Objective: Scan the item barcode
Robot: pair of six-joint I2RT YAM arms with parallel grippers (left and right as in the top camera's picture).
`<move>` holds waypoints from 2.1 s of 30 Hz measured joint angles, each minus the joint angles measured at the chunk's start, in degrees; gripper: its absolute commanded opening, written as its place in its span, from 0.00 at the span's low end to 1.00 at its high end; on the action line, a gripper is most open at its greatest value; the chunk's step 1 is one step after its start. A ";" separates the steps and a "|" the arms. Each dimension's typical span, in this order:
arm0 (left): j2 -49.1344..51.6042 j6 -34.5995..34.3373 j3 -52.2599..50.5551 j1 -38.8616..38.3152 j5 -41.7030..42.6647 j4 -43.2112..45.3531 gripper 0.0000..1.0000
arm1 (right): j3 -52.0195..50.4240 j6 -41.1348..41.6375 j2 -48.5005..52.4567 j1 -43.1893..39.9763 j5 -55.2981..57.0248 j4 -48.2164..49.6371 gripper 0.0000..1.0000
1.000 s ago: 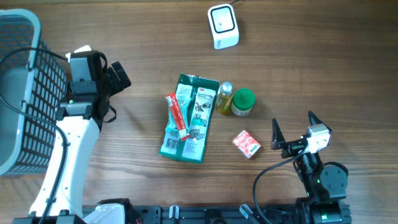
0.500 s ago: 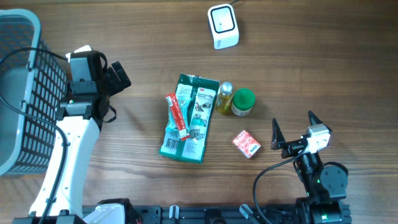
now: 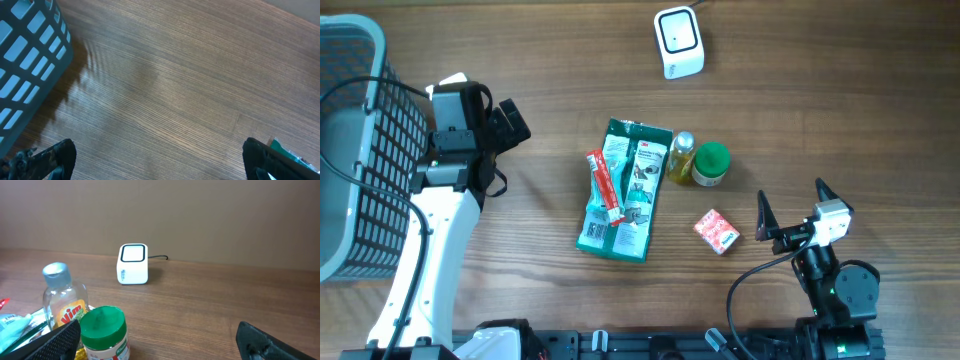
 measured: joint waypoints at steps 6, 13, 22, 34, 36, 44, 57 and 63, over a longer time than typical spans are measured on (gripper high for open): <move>0.00 0.00 0.00 0.00 -0.02 0.00 1.00 | 0.00 0.00 0.00 0.00 0.00 0.02 1.00; 0.00 0.00 0.00 0.00 -0.02 0.00 1.00 | 0.00 0.00 0.00 0.00 0.02 0.02 1.00; 0.00 0.00 0.00 0.00 -0.02 0.00 1.00 | 0.00 0.00 0.00 0.00 0.02 0.02 1.00; 0.00 0.00 0.00 0.00 0.00 0.00 1.00 | 0.00 0.00 0.00 0.00 0.02 0.02 1.00; 0.00 0.00 0.00 0.00 0.00 0.00 1.00 | 0.00 0.00 0.00 0.00 0.00 0.02 1.00; 0.00 0.00 0.00 0.00 0.00 0.00 1.00 | 0.00 0.00 0.00 0.00 0.00 0.02 1.00; 0.00 0.00 0.00 0.00 0.00 -0.02 1.00 | 2.05 4.66 0.02 0.00 -7.19 -5.68 1.00; 0.00 0.02 0.00 0.00 0.00 -0.09 1.00 | 25.83 7.91 6.14 0.00 -9.25 -24.41 1.00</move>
